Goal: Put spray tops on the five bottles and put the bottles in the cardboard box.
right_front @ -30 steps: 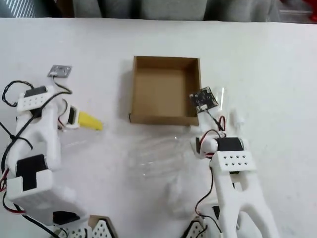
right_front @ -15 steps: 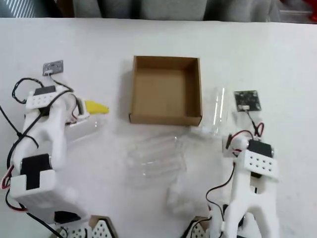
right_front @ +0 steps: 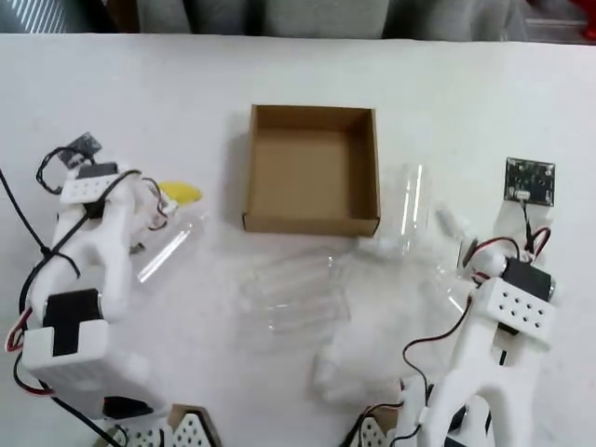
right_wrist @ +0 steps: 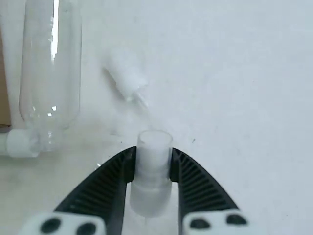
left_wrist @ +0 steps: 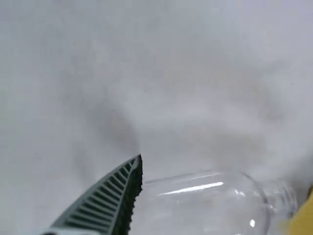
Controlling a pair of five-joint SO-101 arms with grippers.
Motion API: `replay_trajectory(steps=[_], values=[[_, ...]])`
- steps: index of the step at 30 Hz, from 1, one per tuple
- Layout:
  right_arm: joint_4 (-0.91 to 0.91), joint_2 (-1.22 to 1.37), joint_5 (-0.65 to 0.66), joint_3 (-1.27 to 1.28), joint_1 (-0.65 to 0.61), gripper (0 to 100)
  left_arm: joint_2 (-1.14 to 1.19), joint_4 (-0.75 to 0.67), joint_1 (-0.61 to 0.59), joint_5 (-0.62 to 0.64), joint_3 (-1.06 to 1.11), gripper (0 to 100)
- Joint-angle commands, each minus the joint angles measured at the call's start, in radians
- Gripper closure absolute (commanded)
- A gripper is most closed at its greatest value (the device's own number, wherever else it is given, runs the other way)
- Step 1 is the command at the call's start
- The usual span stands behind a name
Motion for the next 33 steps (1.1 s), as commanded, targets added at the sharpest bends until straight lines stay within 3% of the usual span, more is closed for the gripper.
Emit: replay_trajectory(steps=[1, 8, 16, 26, 31, 33], values=[[-0.008, -0.002, -0.008, -0.092, 0.036, 98.3, -0.062, -0.133, 0.010, -0.026, 0.061, 51], [0.114, 0.070, 0.126, -0.232, 0.094, 98.3, -0.061, -0.158, -0.013, -0.049, 0.071, 51], [0.143, 0.398, 0.144, -0.416, 0.249, 98.0, -0.061, -0.166, -0.012, -0.081, 0.071, 51], [0.170, 0.644, 0.218, -0.531, 0.272, 87.2, -0.058, -0.166, -0.010, -0.084, 0.068, 51], [0.277, 0.644, 0.216, -0.632, 0.263, 75.7, -0.058, -0.166, -0.013, -0.084, 0.068, 51], [0.325, 0.644, 0.213, -0.683, 0.262, 75.4, -0.058, -0.166, -0.013, -0.084, 0.068, 51]])
